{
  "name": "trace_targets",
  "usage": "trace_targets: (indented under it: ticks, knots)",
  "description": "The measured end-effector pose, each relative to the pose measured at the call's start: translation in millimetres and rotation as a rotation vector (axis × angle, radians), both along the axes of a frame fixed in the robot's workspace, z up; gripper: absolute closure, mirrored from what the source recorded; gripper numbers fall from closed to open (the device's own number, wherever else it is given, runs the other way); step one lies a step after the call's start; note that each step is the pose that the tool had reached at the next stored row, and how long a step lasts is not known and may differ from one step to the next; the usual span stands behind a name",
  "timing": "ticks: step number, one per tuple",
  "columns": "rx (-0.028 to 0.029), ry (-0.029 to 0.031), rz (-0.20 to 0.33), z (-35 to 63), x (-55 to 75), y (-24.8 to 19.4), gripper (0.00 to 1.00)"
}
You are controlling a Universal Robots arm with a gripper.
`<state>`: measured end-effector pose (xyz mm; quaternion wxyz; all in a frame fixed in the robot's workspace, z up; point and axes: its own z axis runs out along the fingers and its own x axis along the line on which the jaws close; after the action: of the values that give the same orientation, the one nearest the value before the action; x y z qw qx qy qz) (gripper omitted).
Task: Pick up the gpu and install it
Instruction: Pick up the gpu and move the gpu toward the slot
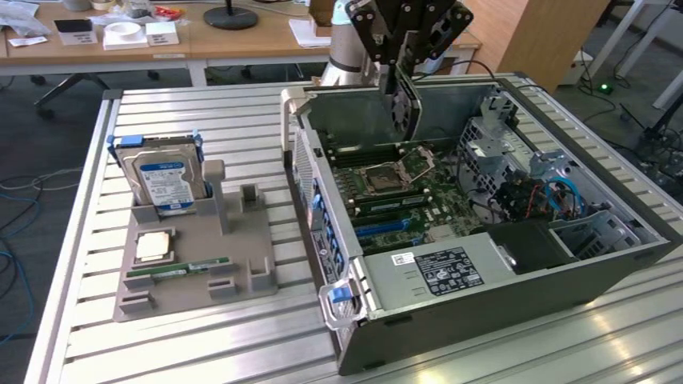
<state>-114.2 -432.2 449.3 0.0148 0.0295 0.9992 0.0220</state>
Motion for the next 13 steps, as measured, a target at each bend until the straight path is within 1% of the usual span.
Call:
trace_targets:
  ticks: [13]
  knots:
    - [0.0000, 0.0001, 0.000, 0.0, 51.4, 0.2, 0.74]
